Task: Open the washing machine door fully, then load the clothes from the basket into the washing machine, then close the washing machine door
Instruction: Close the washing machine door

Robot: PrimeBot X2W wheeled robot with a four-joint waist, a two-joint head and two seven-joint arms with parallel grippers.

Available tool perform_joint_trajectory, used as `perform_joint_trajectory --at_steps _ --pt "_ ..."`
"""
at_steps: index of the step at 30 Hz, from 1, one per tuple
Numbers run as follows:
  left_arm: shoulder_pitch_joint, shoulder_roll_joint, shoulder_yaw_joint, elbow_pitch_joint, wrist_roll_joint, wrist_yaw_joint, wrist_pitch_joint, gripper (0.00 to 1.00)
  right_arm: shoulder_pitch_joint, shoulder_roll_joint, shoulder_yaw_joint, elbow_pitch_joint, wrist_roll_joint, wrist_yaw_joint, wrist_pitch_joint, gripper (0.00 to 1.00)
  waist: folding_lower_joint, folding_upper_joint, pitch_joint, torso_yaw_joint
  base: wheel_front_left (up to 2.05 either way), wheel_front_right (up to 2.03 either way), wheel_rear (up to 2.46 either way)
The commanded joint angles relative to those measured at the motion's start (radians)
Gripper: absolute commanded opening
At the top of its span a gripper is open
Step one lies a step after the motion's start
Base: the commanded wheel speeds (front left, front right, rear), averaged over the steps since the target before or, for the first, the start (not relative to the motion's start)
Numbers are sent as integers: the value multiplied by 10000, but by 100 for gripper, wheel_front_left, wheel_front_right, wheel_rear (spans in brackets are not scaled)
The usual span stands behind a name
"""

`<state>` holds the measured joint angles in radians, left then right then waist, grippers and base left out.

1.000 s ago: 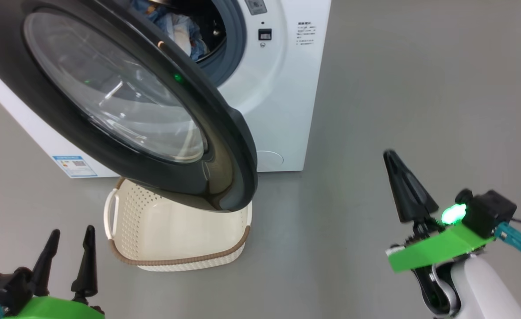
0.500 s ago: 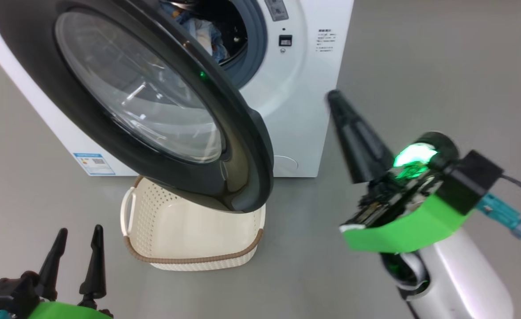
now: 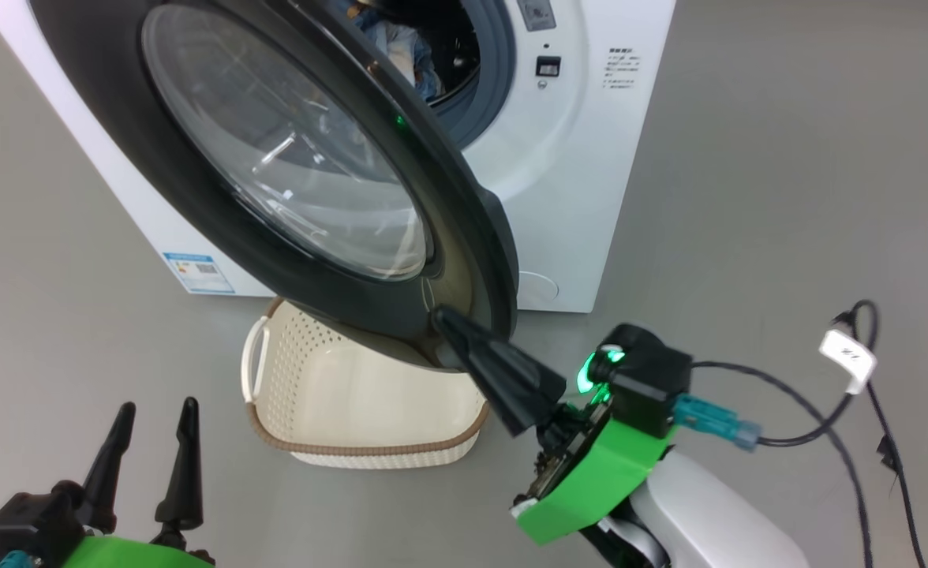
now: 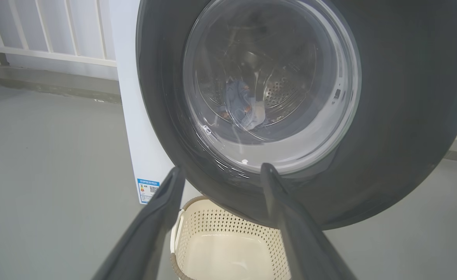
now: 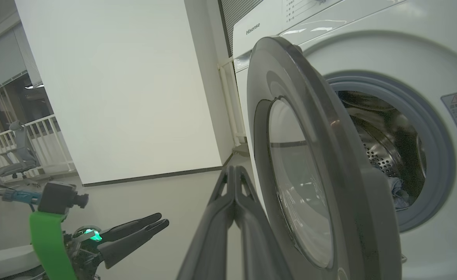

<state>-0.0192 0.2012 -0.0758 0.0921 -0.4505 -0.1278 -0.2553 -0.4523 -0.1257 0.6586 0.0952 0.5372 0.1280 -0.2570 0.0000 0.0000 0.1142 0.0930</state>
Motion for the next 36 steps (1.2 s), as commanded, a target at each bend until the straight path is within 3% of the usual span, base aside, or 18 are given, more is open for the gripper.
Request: perform_joint_trajectory --at_steps 1,18,36 --pt "-265 137 347 -254 92 -29 -65 100 -77 179 198 -65 120 27 -48 0 0 0 104 88 0 0 0" --pt "-834 -88 199 -114 42 -29 -65 100 -564 164 783 2729 425 27 -48 0 0 0 834 484 0 0 0" --pt "-1212 -191 55 -31 41 -29 -65 100 -1490 325 -429 3928 -46 27 -48 0 0 0 1217 660 0 0 0"
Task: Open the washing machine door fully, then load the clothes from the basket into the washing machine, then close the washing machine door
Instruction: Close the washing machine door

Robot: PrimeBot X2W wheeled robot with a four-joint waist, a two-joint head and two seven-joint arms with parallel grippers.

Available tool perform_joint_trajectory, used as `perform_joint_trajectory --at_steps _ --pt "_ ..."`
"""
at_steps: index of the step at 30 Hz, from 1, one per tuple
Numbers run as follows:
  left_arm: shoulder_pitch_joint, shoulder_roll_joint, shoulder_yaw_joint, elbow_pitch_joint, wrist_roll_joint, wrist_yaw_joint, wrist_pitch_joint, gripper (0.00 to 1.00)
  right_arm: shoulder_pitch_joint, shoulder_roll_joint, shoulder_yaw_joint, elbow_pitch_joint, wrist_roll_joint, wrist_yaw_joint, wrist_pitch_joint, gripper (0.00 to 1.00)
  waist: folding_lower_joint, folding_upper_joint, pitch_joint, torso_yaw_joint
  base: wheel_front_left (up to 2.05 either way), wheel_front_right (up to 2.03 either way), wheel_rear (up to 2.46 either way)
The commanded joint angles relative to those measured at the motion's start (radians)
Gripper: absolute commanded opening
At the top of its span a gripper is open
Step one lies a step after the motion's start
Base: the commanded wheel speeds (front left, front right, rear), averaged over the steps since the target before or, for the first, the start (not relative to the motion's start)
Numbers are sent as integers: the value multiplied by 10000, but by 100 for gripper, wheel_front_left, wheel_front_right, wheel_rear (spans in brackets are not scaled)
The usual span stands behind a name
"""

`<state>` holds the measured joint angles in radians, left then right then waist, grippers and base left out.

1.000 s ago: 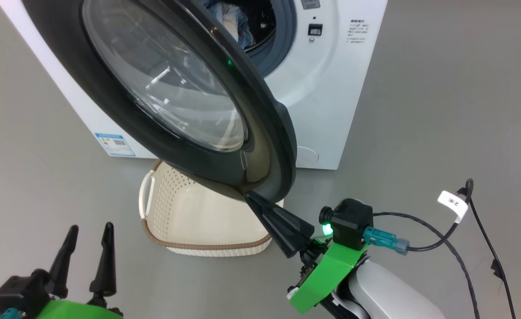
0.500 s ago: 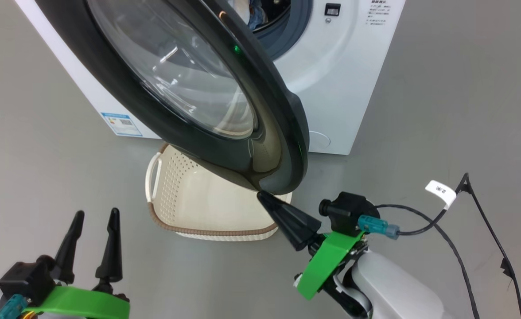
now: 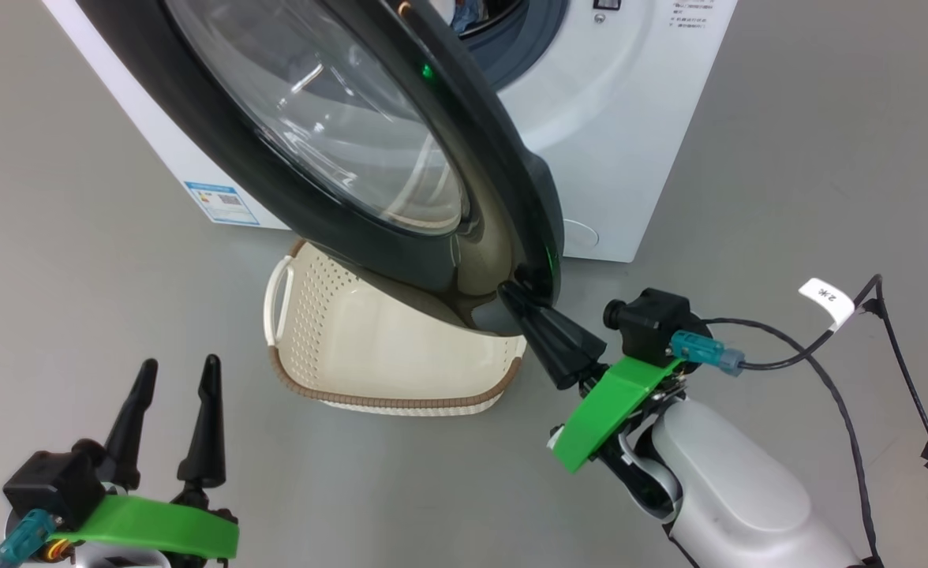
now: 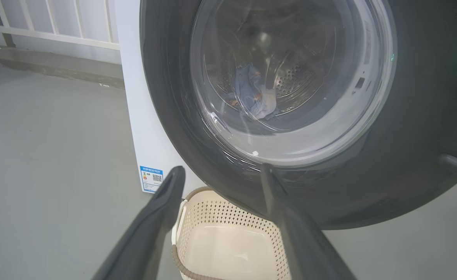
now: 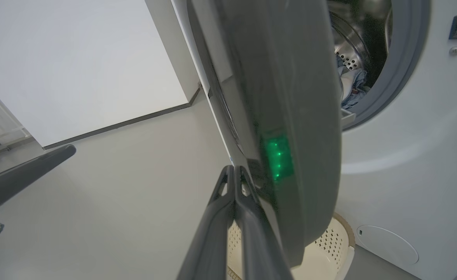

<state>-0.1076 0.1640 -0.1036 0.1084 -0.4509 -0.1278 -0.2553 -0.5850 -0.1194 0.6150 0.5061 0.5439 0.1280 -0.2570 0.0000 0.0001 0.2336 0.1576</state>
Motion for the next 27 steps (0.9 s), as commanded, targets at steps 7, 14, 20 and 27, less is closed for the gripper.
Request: perform_joint_trajectory --at_steps 7,14,20,27 --pt "-432 112 331 -241 44 -29 -65 100 -337 222 -421 -70 -213 27 -48 0 0 -1 161 61 0 0 0" --pt "-730 -16 225 -284 70 -29 -65 100 -859 163 -1146 276 -365 27 -48 0 0 -1 468 180 0 0 0" --pt "-1000 -70 75 -336 91 -29 -65 100 -1518 41 -1876 596 -559 27 -48 0 0 -1 770 382 0 0 0" --pt "-1314 -139 -195 -335 62 -29 -65 100 -2136 -229 -2508 766 -763 27 -48 0 0 -1 1084 703 0 0 0"
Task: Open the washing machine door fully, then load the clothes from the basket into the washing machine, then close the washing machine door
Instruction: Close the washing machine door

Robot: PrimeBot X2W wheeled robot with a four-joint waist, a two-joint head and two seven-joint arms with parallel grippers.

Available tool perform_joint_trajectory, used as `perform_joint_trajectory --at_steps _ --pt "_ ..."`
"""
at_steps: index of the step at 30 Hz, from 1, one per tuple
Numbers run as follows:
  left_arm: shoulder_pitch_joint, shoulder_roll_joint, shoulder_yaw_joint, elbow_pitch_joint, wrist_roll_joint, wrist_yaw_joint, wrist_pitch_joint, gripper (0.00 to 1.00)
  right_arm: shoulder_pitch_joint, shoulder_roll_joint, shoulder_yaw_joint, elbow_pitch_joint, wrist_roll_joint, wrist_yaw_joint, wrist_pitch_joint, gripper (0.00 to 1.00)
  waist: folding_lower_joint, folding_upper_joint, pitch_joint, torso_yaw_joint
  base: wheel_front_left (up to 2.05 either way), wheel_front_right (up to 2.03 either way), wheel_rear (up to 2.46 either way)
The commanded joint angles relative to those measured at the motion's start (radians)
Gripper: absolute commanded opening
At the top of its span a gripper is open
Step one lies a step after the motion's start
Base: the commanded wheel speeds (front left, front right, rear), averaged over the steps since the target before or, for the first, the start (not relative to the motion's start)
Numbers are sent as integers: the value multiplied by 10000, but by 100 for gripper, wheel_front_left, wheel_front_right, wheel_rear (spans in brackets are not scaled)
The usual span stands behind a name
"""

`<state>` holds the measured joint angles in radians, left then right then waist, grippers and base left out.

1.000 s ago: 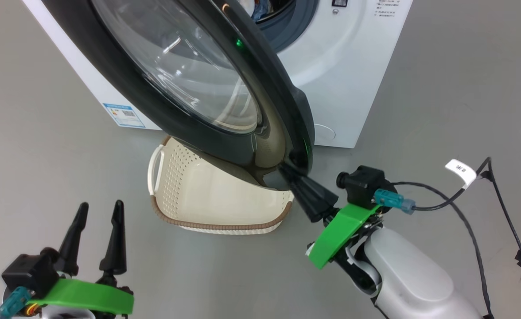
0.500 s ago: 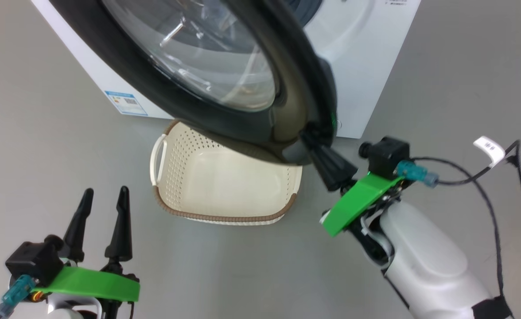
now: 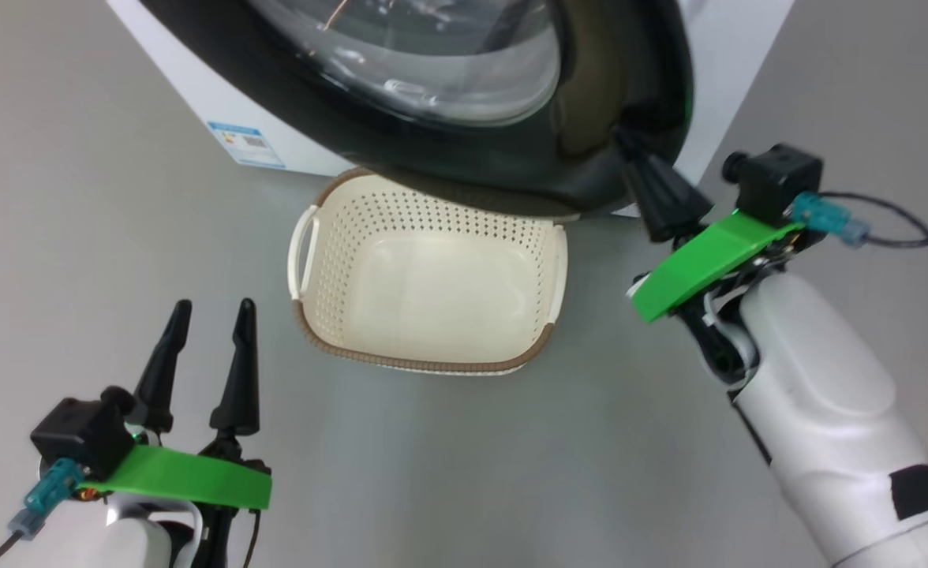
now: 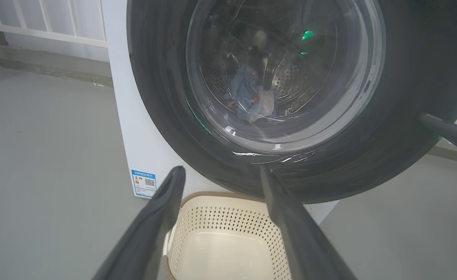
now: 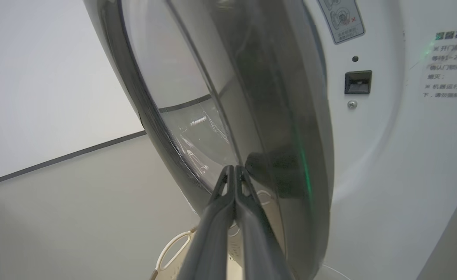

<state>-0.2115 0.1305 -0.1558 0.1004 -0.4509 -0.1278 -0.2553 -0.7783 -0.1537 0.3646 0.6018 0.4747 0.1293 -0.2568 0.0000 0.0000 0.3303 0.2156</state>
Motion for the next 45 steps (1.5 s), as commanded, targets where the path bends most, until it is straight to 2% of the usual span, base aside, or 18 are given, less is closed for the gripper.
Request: perform_joint_trajectory --at_steps 1,13,31,40,45 --pt "-314 192 286 -248 59 -29 -65 100 -289 85 -69 -174 -100 14 -49 0 0 0 150 164 0 0 0" --pt "-848 101 -100 -276 15 -29 -65 100 -1456 -286 -926 167 -293 14 -49 0 0 0 726 658 0 0 0" --pt "-1380 -41 -447 -290 -60 -29 -65 100 -2836 -694 -1685 590 -577 14 -49 0 0 0 1389 1173 0 0 0" --pt "-1584 -54 -547 -290 -81 -29 -65 100 -3249 -602 -2297 652 -923 14 -49 0 0 0 1614 1233 0 0 0" --pt "-1651 -34 -523 -213 -80 -29 -65 100 -3124 -484 -2062 612 -1013 14 -49 0 0 0 1598 1169 0 0 0"
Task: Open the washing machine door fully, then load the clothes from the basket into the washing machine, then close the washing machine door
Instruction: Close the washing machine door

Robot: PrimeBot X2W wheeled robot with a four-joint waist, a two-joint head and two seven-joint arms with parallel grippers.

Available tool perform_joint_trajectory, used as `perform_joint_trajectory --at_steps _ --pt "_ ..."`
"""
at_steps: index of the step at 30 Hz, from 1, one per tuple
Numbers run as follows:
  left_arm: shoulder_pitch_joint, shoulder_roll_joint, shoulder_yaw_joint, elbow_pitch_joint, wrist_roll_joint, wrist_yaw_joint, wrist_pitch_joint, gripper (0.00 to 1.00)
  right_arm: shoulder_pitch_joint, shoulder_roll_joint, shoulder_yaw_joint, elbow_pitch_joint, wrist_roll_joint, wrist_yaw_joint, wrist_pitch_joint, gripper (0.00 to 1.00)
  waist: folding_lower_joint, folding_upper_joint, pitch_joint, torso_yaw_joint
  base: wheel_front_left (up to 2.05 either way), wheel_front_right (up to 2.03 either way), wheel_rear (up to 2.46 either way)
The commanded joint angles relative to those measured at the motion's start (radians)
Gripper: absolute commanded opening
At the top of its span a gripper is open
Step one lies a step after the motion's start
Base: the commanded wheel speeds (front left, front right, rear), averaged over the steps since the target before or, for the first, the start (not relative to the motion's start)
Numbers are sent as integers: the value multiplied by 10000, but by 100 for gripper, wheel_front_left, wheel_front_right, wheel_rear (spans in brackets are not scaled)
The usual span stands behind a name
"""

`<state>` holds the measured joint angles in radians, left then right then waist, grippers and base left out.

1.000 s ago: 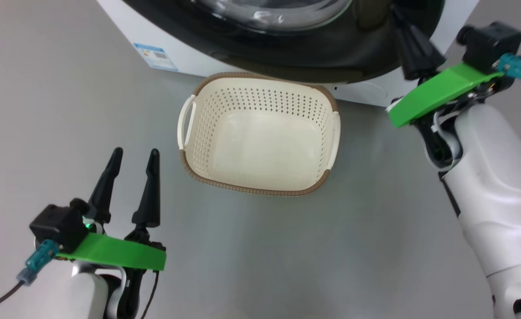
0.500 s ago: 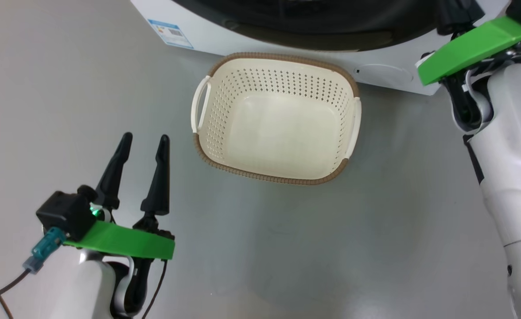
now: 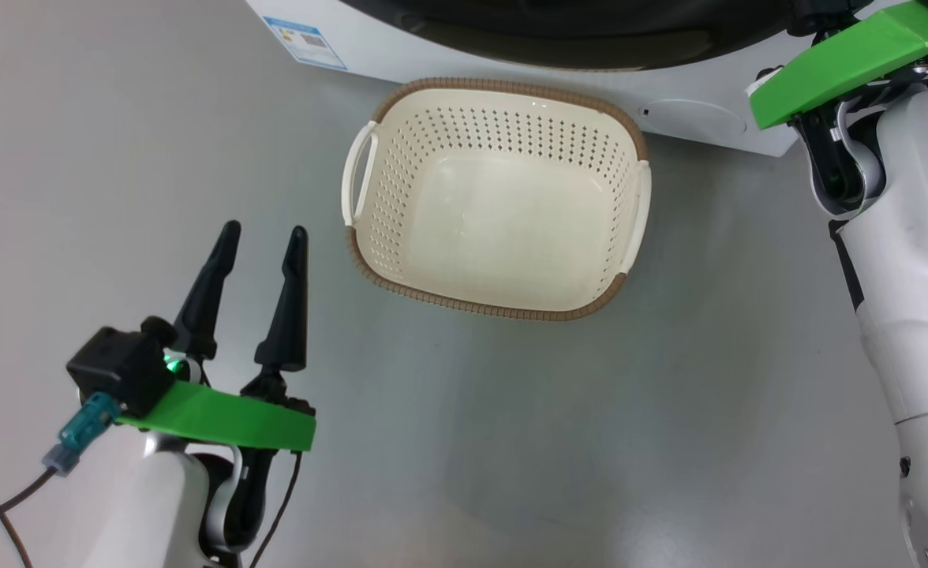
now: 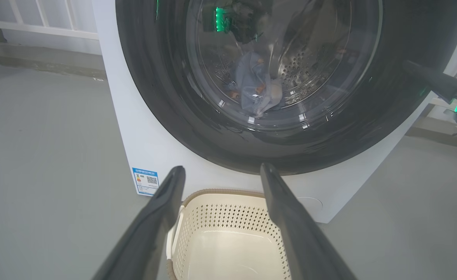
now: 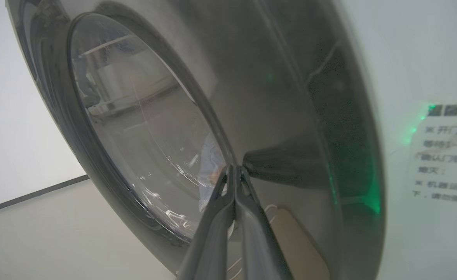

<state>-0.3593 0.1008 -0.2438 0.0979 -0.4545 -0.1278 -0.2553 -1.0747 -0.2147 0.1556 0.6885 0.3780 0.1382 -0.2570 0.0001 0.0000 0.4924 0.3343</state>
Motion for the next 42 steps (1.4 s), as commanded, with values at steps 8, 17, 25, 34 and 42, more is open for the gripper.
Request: perform_joint_trajectory --at_steps 8,17,25,34,42 --pt "41 375 519 45 -40 -29 -65 100 720 214 723 -399 177 -75 -48 37 -1 0 -494 -266 0 0 0" --pt "268 611 747 338 -71 -29 -65 100 1709 244 1319 -757 484 -75 -48 100 -1 0 -1040 -648 0 0 0" --pt "508 845 825 501 -24 -29 -65 100 2613 179 1182 -1025 629 -75 -48 100 -1 0 -1528 -1047 0 0 0" --pt "813 1046 1022 757 41 -29 -65 100 3832 51 915 -1315 646 -75 -48 100 -1 0 -2115 -1683 0 0 0" --pt "1209 1273 1194 1027 15 -29 -65 100 4932 66 717 -1475 631 -75 -48 100 -1 0 -2686 -2366 0 0 0"
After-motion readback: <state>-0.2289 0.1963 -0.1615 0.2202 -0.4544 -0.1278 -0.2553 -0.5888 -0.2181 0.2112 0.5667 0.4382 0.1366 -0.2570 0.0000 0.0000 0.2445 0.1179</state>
